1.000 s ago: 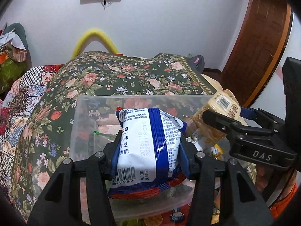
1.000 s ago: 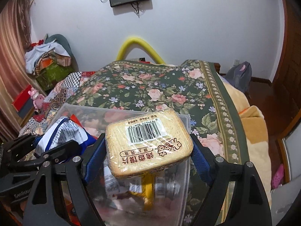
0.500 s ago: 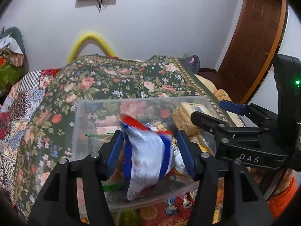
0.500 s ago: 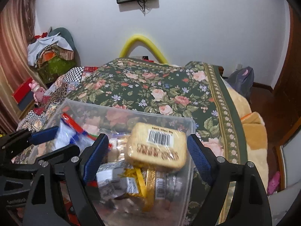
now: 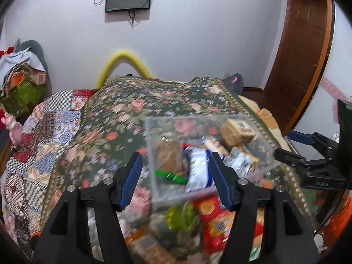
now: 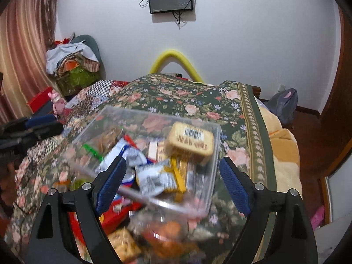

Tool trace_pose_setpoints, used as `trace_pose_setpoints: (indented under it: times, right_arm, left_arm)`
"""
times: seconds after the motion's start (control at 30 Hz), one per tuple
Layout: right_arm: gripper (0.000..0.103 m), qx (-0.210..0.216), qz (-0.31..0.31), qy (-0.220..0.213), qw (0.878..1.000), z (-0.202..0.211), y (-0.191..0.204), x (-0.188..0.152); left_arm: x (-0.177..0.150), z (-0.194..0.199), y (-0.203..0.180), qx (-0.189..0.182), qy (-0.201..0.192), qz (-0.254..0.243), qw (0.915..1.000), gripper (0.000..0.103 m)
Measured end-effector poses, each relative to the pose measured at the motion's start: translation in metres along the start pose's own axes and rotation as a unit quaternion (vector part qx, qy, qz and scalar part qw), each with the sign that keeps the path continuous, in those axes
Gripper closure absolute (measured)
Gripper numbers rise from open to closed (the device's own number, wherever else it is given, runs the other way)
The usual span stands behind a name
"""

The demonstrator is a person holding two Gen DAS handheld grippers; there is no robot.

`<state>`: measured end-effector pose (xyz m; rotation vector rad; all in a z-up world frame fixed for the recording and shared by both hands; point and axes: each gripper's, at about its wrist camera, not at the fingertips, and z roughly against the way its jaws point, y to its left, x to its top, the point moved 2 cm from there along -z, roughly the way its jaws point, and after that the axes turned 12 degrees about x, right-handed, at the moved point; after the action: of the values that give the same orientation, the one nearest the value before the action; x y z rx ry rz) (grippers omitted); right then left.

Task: Organize snacks
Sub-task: 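Grasp the orange-wrapped wafer with the left tool while the right tool grasps the orange cake bag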

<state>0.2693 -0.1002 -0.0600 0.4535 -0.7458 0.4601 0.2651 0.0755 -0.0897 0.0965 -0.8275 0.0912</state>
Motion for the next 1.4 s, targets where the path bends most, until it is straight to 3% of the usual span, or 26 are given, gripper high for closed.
trace_pose_setpoints:
  times: [0.37, 0.67, 0.9, 1.1, 1.17, 1.27, 1.33, 1.4]
  right_arm:
    - [0.016, 0.001, -0.027, 0.045, 0.999, 0.007, -0.002, -0.055]
    - [0.016, 0.011, -0.074, 0.08, 0.994, -0.005, -0.013, -0.086]
    - [0.016, 0.015, -0.099, 0.089, 0.991, -0.021, -0.016, -0.092]
    - [0.016, 0.009, -0.105, 0.083, 0.991, -0.024, -0.012, -0.096]
    - [0.024, 0.012, -0.101, 0.086, 0.991, -0.026, -0.011, -0.094]
    - [0.04, 0.017, -0.093, 0.088, 0.992, -0.028, -0.007, -0.093]
    - [0.045, 0.019, -0.087, 0.091, 0.992, -0.03, -0.006, -0.094]
    - [0.046, 0.019, -0.087, 0.089, 0.992, -0.029, -0.006, -0.095]
  left_arm:
    - [-0.076, -0.015, 0.039, 0.018, 0.079, 0.031, 0.9962, 0.04]
    - [-0.124, -0.03, 0.03, -0.001, 0.13, 0.045, 0.9905, 0.04]
    - [-0.137, -0.044, 0.021, -0.015, 0.151, 0.056, 0.9868, 0.04]
    - [-0.14, -0.049, 0.017, 0.008, 0.13, 0.043, 0.9906, 0.04]
    - [-0.14, -0.049, 0.016, 0.016, 0.121, 0.038, 0.9918, 0.042]
    - [-0.142, -0.046, 0.015, 0.019, 0.113, 0.03, 0.993, 0.058]
    - [-0.143, -0.044, 0.016, 0.023, 0.112, 0.027, 0.993, 0.067]
    - [-0.144, -0.043, 0.018, 0.021, 0.112, 0.028, 0.9931, 0.068]
